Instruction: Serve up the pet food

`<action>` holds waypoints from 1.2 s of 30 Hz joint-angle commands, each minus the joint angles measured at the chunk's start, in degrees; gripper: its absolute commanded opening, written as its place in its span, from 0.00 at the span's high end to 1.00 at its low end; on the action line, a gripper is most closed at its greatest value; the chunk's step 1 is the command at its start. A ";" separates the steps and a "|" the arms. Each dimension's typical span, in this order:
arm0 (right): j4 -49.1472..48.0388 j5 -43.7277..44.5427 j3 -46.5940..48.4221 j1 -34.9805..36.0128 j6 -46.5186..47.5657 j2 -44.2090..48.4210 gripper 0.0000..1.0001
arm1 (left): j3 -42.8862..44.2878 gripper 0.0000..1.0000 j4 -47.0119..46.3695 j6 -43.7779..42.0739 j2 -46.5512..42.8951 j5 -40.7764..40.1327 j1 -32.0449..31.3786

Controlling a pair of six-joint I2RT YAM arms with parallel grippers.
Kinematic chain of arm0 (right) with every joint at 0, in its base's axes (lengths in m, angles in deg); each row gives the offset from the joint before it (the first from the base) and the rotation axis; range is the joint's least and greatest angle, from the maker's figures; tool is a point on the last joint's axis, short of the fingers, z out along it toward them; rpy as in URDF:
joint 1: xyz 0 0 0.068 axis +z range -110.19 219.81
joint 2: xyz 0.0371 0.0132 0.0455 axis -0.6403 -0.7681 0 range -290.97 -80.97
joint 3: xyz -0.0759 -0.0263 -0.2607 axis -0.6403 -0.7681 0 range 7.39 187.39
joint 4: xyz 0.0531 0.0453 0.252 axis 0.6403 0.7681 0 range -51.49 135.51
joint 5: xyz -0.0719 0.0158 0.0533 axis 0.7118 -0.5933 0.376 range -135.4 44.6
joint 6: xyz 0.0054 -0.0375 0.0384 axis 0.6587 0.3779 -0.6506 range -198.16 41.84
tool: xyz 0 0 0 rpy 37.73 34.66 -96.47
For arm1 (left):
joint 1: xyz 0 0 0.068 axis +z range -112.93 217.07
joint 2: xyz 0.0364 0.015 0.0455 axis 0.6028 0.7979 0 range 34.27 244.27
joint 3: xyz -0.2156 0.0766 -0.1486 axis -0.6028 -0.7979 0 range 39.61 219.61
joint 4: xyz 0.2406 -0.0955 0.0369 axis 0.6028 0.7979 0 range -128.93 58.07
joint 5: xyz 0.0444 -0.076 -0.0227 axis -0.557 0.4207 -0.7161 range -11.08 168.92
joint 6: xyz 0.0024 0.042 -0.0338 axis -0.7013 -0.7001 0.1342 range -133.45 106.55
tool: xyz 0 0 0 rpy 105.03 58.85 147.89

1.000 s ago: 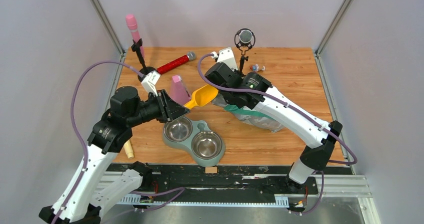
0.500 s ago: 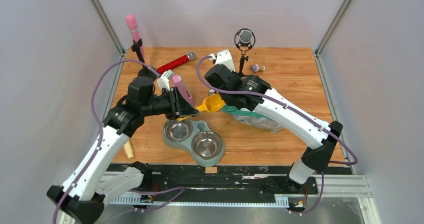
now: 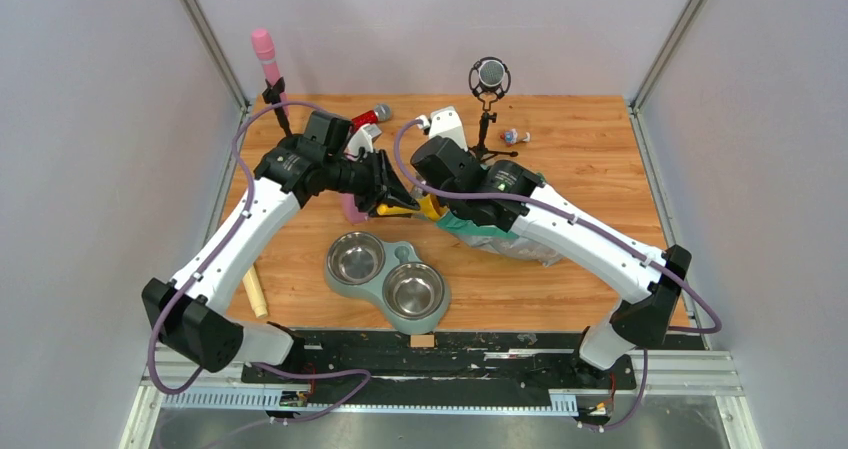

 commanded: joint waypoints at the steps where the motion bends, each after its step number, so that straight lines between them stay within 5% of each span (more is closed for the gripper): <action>1: -6.29 1.95 0.28 0.39 -0.57 4.46 1.00 | 5.11 1.00 9.60 1.24 3.10 -1.96 -0.15; 14: -9.68 3.41 -2.93 0.38 -5.49 5.09 1.00 | 11.00 1.00 10.28 4.18 16.41 -6.15 -5.33; 21: -12.53 4.29 -5.11 0.34 -10.99 6.84 1.00 | 6.36 1.00 -2.26 6.36 19.19 -6.09 -6.87; 28: -17.38 4.81 -8.88 -0.24 -14.42 10.48 1.00 | -8.67 1.00 -34.71 11.08 16.20 -1.40 -8.25; 33: -22.31 4.49 -13.78 -0.80 -15.99 15.12 1.00 | -10.99 1.00 -39.86 10.24 15.72 -3.95 -8.74; 36: -25.14 4.08 -16.26 -1.02 -16.98 17.75 1.00 | -14.65 1.00 -51.05 13.50 15.64 -2.19 -9.45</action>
